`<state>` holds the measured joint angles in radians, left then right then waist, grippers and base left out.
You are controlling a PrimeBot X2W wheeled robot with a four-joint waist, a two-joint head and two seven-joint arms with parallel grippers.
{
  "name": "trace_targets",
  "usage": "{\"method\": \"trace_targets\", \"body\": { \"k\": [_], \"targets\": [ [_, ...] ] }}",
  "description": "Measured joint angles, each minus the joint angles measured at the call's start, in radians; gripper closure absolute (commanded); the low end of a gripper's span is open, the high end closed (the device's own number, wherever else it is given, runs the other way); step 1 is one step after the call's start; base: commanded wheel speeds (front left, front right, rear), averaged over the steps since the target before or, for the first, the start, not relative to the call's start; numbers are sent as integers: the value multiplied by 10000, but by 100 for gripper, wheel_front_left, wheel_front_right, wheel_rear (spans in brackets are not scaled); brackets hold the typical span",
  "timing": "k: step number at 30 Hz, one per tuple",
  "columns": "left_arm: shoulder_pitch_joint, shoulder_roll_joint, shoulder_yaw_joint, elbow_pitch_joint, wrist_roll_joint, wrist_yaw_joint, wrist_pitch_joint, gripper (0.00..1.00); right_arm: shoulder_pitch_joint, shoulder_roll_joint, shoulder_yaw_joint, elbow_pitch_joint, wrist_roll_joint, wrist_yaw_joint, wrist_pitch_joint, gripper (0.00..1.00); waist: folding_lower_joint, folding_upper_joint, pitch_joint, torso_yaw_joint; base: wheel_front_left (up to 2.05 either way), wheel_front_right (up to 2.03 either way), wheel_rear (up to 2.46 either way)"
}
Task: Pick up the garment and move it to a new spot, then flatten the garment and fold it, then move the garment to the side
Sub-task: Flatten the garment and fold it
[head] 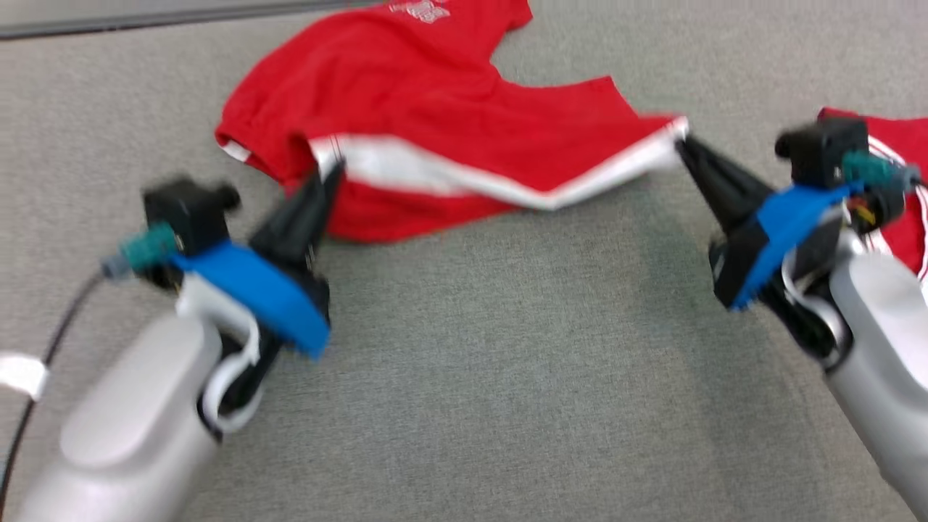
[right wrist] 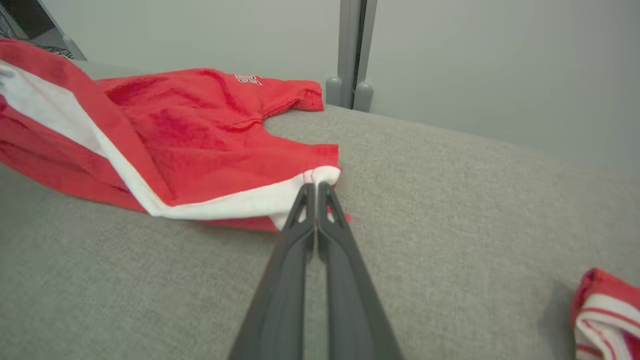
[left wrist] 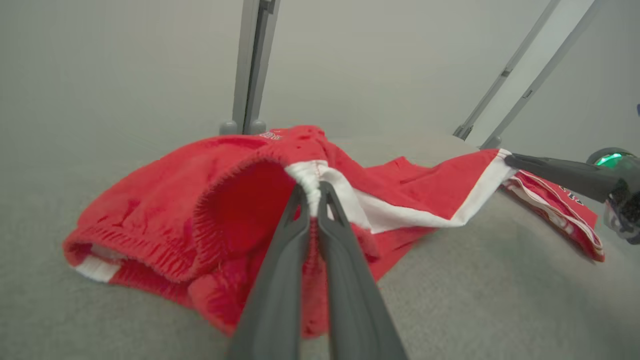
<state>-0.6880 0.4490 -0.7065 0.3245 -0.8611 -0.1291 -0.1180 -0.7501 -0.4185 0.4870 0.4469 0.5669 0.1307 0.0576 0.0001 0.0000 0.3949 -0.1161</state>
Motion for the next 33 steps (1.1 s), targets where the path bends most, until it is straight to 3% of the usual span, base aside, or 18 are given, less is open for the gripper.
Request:
{"method": "trace_targets", "body": {
  "k": [6,8,12,16,22,25,27,30,33],
  "targets": [
    [1837,1055,-1120,-1285,-863,0,468,100,2752,-1478,-23,-2153,1519,-2,1634,100,-2,0,-871,320,0,0,0],
    [2379,1367,-1289,-1718,-1135,-2,706,100,3799,-1670,-330,-2978,2217,0,2291,100,-3,0,-1158,435,0,0,0],
    [3628,1935,-1569,-2796,-2276,8,1628,100,5704,-2155,-1275,-4190,2378,0,3733,100,-3,0,-1621,529,0,0,0],
    [4851,2736,-1749,-4385,-3289,543,2347,100,7627,-1967,-2744,-5310,2245,0,5354,100,-4,0,-2007,572,0,0,0],
    [6241,3519,-1670,-6324,-4249,1417,2445,100,9956,-729,-5329,-7632,1538,0,7455,100,-3,0,-2271,767,0,0,0],
    [6450,3526,-1413,-6761,-4497,1400,1977,100,9965,-125,-5933,-8849,1273,0,7616,100,-3,0,-2281,871,0,0,0],
    [6448,3371,-1375,-6736,-4395,1383,1785,100,9658,-63,-5969,-9104,1012,0,7685,100,-3,0,-2277,947,0,0,0],
    [6193,2857,-1177,-6406,-4180,1244,1331,100,8597,-140,-5595,-9058,951,0,7398,100,-1,0,-2220,1069,0,0,0],
    [5713,2362,-1049,-5747,-4086,777,1007,100,7335,-539,-4876,-8518,997,0,6796,100,-1,0,-2108,1188,0,0,0]
  ]
}}
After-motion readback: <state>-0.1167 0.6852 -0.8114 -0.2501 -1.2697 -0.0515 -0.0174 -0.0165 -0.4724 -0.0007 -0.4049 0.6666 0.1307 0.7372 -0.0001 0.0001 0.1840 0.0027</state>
